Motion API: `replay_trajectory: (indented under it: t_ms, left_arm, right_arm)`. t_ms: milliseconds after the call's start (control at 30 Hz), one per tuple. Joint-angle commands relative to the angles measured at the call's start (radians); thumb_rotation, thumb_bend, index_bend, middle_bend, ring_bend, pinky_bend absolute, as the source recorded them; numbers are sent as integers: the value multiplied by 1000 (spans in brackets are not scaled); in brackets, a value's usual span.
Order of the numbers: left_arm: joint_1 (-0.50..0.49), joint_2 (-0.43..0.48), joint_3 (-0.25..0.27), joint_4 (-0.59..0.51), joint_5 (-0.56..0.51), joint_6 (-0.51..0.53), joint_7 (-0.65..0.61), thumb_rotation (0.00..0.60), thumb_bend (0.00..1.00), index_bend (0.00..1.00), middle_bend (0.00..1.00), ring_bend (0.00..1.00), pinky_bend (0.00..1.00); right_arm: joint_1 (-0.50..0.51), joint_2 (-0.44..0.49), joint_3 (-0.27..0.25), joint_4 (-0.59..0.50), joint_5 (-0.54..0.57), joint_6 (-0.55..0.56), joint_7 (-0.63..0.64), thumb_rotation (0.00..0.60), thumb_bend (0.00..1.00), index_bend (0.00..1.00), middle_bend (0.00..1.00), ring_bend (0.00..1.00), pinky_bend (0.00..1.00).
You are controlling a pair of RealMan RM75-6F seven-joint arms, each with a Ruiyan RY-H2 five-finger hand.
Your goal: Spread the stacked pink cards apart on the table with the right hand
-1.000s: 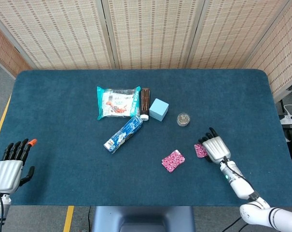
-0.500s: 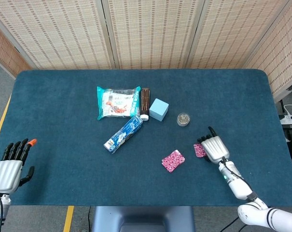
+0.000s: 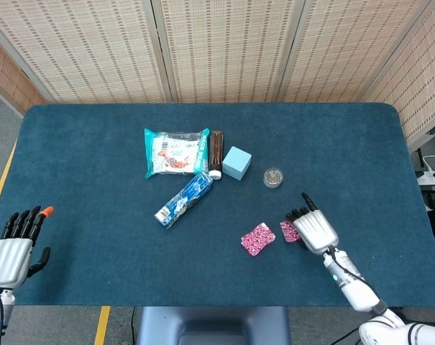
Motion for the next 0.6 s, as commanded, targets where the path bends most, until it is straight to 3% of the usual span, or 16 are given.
replay_trajectory:
  t_ms: [33, 267, 367, 433, 533, 600]
  left_arm:
    - [-1, -1, 1, 0, 1, -2, 2, 600, 433, 0, 0, 0, 0]
    - [3, 0, 7, -8, 13, 6, 9, 600, 434, 0, 0, 0, 0]
    - [4, 2, 8, -9, 14, 9, 8, 600, 434, 0, 0, 0, 0]
    - [4, 2, 8, -9, 15, 9, 6, 600, 434, 0, 0, 0, 0]
    - [5, 2, 7, -8, 15, 10, 3, 600, 435, 0, 0, 0, 1]
    - [5, 0, 6, -7, 15, 12, 2, 600, 435, 0, 0, 0, 1]
  right_arm:
    - [-27, 53, -62, -90, -58, 11, -20, 600, 180, 678, 556, 371, 0]
    - [-41, 27, -115, -76, -114, -14, -74, 600, 181, 633, 557, 371, 0]
    - [-49, 8, -121, -53, -124, -13, -78, 600, 180, 558, 554, 369, 0]
    - [-53, 7, -124, -49, -123, -18, -78, 600, 180, 435, 500, 343, 0]
    - [-55, 16, -126, -53, -115, -32, -85, 600, 180, 113, 300, 214, 0]
    - [-50, 30, -128, -65, -105, -55, -73, 600, 180, 20, 218, 164, 0]
